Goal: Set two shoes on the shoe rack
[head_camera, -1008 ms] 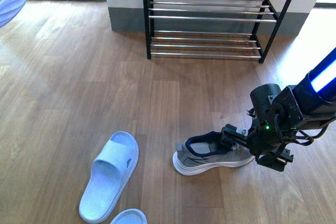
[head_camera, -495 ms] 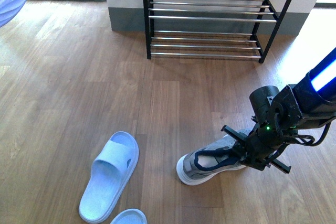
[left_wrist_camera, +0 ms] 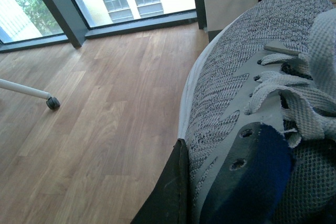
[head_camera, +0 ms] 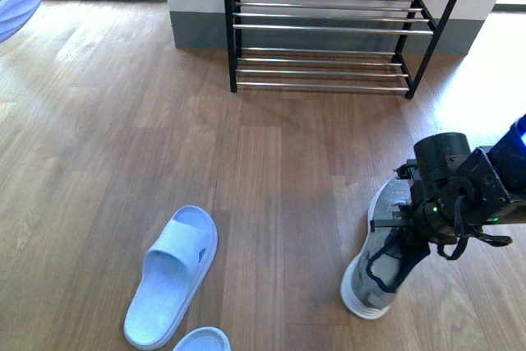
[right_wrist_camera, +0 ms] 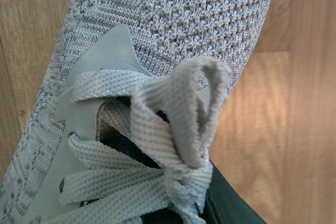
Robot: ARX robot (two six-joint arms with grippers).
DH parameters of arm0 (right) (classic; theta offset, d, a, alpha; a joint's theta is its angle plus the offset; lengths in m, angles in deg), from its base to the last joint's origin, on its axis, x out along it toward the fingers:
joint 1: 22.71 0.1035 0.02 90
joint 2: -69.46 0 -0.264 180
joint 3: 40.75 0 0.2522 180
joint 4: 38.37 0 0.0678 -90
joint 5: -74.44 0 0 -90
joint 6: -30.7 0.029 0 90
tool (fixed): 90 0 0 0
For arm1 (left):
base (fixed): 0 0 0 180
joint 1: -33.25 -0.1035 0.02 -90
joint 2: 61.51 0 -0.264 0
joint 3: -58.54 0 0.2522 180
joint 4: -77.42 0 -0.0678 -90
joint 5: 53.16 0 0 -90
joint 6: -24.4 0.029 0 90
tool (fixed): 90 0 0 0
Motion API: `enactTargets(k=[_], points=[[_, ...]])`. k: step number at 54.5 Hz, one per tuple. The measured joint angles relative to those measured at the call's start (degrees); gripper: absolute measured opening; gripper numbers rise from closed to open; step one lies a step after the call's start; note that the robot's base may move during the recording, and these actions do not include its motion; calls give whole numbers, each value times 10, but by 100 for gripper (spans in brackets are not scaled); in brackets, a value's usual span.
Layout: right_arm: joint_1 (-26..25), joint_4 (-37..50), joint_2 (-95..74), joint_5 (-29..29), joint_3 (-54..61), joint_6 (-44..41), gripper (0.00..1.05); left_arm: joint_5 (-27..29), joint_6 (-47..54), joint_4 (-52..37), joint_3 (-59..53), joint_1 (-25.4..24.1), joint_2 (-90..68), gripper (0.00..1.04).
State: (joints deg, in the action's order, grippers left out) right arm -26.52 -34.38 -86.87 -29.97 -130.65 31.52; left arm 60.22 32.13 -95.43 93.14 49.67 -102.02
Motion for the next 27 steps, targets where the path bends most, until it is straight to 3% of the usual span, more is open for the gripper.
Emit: enactTargets(k=[11,27], points=[[-12,67,83,17,94,-112,1,0,0,0,0,0,0,2],[-27,150,345,70,305,-229,1,0,0,0,0,0,0,2]])
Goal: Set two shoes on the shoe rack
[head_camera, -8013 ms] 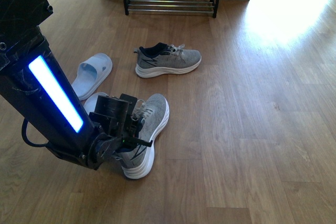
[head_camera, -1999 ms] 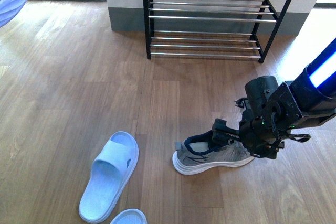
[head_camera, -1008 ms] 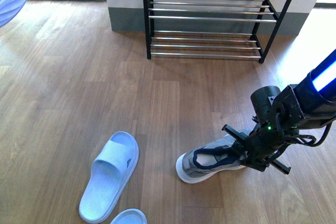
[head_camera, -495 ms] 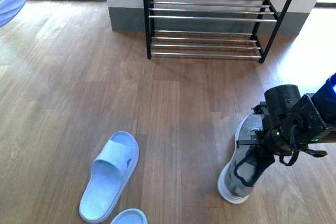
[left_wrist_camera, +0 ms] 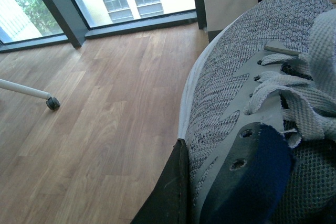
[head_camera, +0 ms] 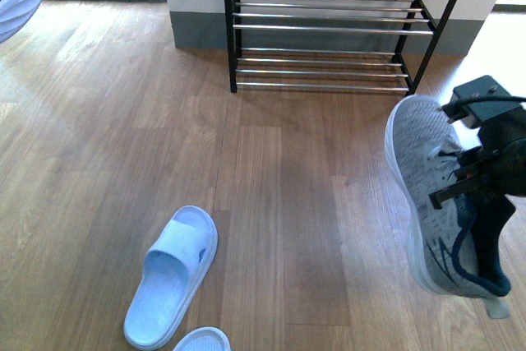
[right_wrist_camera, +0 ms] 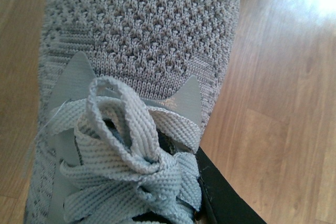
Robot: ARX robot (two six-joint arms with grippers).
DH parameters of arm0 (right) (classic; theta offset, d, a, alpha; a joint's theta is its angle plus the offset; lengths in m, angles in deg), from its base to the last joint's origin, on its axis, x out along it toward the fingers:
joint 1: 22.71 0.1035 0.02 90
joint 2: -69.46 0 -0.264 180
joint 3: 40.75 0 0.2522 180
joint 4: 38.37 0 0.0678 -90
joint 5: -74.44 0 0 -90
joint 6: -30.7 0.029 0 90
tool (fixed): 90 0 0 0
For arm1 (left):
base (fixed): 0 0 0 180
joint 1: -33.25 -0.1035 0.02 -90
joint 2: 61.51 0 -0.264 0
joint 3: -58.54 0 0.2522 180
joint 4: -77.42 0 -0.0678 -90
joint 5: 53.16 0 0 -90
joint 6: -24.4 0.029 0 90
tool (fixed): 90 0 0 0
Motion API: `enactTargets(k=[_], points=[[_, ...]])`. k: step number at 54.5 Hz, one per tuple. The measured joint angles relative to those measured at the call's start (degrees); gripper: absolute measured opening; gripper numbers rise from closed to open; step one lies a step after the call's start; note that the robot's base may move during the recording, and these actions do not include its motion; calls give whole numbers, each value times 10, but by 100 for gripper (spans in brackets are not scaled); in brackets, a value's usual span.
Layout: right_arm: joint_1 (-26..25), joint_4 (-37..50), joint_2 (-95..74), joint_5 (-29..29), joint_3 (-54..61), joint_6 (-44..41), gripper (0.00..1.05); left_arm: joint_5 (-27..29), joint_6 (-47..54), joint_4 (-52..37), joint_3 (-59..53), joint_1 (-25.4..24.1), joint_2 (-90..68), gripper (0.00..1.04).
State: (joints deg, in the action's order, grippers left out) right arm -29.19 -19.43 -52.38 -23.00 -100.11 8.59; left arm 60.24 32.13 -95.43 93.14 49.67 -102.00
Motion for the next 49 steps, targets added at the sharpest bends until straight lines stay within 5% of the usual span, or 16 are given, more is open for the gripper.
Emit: enactTargets(k=[19,30,49], points=[[-45,-10,248,25,123,-28,1,0,0,0,0,0,0,2],[-70,-112,515,89,213,-28,1,0,0,0,0,0,0,2],[-86,-261,873,99,308,-12,1,0,0,0,0,0,0,2]])
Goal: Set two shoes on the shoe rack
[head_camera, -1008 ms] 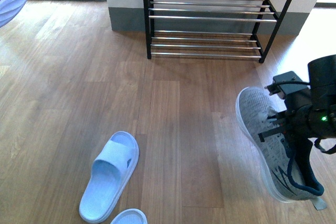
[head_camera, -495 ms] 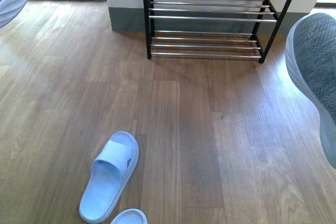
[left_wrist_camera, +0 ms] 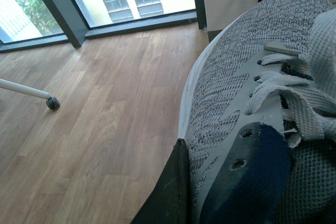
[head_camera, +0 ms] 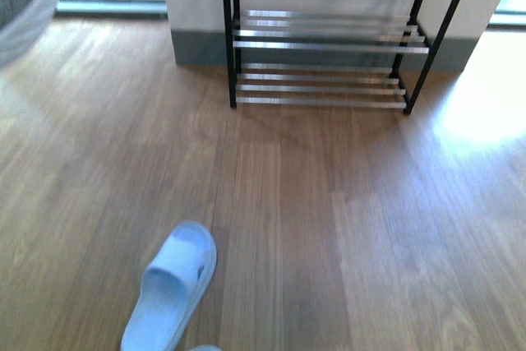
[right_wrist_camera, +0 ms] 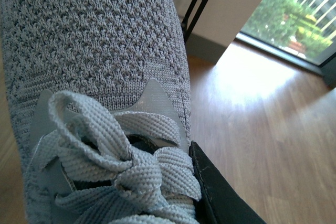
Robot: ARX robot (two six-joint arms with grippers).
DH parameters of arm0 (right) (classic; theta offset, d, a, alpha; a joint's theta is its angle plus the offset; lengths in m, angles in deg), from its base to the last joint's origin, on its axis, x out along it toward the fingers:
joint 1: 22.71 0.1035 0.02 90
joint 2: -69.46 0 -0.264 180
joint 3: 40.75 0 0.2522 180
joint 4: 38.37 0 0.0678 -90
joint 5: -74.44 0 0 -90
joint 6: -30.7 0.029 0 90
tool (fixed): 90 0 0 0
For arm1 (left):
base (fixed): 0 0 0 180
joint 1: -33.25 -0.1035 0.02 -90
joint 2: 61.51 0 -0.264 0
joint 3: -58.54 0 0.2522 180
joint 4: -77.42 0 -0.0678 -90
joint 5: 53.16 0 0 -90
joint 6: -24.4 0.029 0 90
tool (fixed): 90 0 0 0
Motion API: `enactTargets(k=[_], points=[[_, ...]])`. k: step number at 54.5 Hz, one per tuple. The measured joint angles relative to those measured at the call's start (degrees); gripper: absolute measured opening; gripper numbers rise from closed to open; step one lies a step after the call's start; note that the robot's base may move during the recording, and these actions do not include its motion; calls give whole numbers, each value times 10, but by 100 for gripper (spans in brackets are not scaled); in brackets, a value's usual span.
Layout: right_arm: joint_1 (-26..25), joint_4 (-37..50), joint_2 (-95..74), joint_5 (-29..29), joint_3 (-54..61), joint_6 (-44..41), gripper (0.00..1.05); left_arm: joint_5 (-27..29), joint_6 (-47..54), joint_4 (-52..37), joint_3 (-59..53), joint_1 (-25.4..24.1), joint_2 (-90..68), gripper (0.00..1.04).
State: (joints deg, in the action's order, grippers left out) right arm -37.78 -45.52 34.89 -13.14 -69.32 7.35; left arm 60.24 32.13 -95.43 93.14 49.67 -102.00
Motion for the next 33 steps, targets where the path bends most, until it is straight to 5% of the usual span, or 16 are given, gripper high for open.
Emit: enactTargets(k=[33], points=[[0,0,16,0,-1,7,1,0,0,0,0,0,0,2]])
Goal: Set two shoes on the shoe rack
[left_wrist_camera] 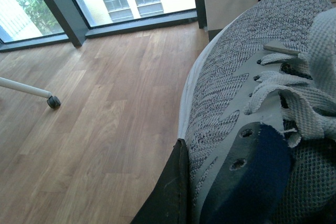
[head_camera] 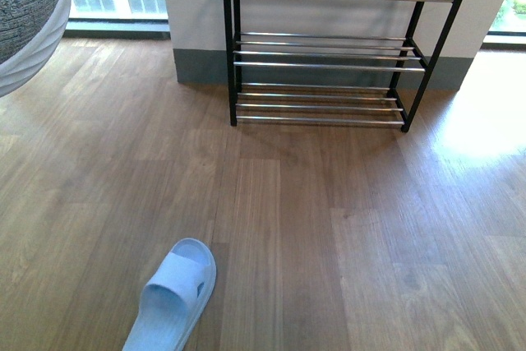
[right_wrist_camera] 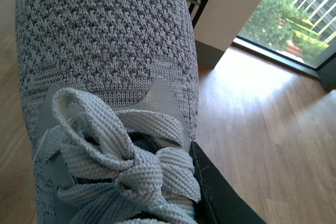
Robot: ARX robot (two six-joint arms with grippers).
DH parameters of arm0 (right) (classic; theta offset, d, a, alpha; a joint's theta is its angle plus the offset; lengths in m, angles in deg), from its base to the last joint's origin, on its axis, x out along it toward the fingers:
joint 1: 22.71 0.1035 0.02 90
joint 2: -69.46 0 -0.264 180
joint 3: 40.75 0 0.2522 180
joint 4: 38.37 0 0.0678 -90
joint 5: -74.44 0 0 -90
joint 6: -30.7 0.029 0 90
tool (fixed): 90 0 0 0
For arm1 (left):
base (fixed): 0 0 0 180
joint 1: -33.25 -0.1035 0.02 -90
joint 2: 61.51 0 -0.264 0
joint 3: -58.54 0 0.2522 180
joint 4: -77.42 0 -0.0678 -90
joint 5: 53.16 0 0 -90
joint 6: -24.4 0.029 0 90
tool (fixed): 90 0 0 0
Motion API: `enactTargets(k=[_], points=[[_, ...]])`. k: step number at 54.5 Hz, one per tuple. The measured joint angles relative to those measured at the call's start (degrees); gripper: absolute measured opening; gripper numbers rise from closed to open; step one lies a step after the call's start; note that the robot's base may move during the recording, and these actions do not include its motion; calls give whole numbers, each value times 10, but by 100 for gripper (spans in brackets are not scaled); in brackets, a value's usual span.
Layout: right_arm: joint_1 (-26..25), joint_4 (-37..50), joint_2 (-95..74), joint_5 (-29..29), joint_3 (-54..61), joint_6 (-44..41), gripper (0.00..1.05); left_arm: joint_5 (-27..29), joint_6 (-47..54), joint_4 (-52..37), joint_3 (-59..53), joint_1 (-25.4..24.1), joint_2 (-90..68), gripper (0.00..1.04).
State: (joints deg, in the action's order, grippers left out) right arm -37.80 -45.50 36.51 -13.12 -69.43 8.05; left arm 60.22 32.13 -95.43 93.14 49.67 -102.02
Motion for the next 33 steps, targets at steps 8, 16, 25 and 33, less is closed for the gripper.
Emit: enactTargets(k=[8,16,25,33], points=[[0,0,0,0,0,0,1,0,0,0,0,0,0,2],[0,0,0,0,0,0,1,0,0,0,0,0,0,2],[0,0,1,5,1,0,1,6,0,0,0,0,1,2],[0,0,1,4,2,2,1,3,0,0,0,0,1,2]])
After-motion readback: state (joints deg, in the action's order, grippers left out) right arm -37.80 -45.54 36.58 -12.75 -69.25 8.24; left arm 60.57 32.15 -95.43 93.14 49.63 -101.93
